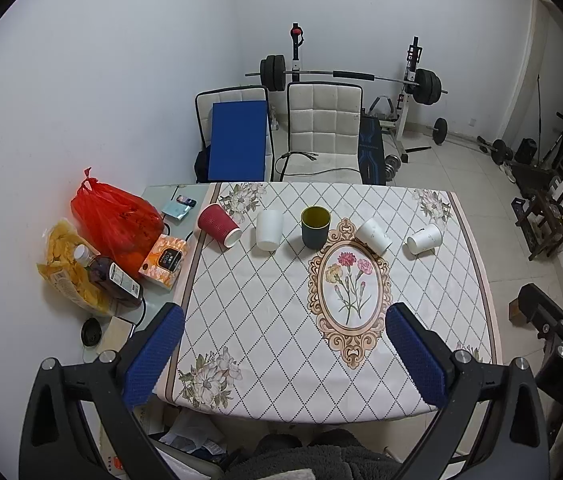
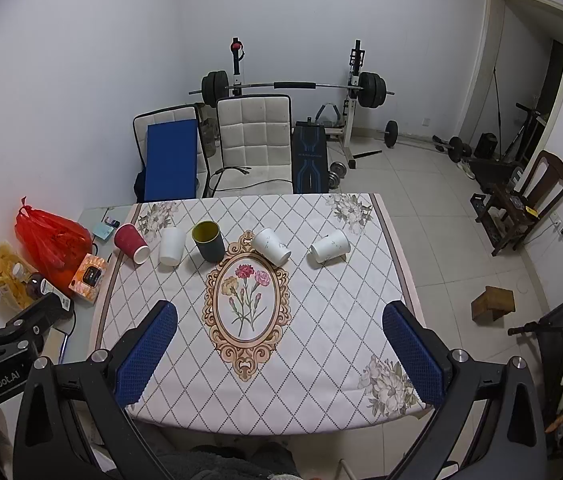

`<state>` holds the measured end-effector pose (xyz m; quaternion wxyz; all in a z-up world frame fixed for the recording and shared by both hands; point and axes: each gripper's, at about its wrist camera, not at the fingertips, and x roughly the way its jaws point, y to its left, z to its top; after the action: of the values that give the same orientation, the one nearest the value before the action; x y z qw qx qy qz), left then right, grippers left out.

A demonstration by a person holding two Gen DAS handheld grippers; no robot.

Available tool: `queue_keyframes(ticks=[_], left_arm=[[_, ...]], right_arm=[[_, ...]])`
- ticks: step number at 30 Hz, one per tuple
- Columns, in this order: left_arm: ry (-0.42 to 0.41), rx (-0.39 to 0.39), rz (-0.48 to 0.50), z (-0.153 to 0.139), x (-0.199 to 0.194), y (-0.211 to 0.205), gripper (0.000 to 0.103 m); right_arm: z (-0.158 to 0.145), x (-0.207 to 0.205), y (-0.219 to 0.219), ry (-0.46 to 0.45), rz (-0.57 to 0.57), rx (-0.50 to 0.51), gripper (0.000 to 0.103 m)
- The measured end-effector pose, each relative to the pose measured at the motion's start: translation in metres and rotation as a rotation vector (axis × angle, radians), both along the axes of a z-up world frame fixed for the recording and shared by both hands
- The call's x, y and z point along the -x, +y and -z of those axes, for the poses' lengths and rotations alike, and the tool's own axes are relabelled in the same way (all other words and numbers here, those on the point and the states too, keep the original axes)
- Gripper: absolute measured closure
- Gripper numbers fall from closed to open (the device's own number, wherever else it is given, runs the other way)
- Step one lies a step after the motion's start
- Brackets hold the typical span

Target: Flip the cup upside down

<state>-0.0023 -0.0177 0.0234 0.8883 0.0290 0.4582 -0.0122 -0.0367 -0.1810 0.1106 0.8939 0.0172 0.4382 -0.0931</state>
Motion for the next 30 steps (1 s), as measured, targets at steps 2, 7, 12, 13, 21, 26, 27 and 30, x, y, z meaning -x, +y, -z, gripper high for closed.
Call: queue_keyframes(ticks=[2,7,12,13,21,26,27,30], left_arm=[[0.001,0.000,0.000,0.0017,-0.0002,0.0013,0.000],[0.002,0.003,-0.001,-0.0004,-0.0002,0.0021,0.000],[-0.004,0.003,-0.003,0.0007,0.0011,0.0035,0.000],[-0.005,0.002,-0.003,-0.0006,0.0007,0.0033,0.000],[-0.005,0.002,-0.004,-0.0009,0.0014,0.0036,0.000],[-0.005,0.003,-0.003,0.0000,0.0023,0.0034,0.000],[-0.005,0.003,-0.004,-0.0004,0.0022,0.0038,0.000],[-0.006,0.003,-0.004,0.0026,0.0034,0.0044,0.000]], right_arm=[[0.0000,-0.0003,-0.0003,0.003,-0.002,-0.002,0.000],[-0.0001,0.0002,-0.0002,0.001,-0.003,0.000,0.000],[-0.0012,-0.0002,0.0006,-0.001,-0.002,-0.001,0.000],[-0.0010,-0.0004,0.0005,0.000,-0.003,-0.002,0.000],[-0.0015,-0.0022,0.0025,0.001,-0.005,-0.003,0.000],[-0.0033,-0.0040,0.0045,-0.001,-0.007,-0.004,0.000],[-0.0042,-0.0053,0.0054,0.000,-0.008,-0.002,0.000],[-0.0047,-0.0063,0.0061,0.002,-0.010,-0.005,0.000]])
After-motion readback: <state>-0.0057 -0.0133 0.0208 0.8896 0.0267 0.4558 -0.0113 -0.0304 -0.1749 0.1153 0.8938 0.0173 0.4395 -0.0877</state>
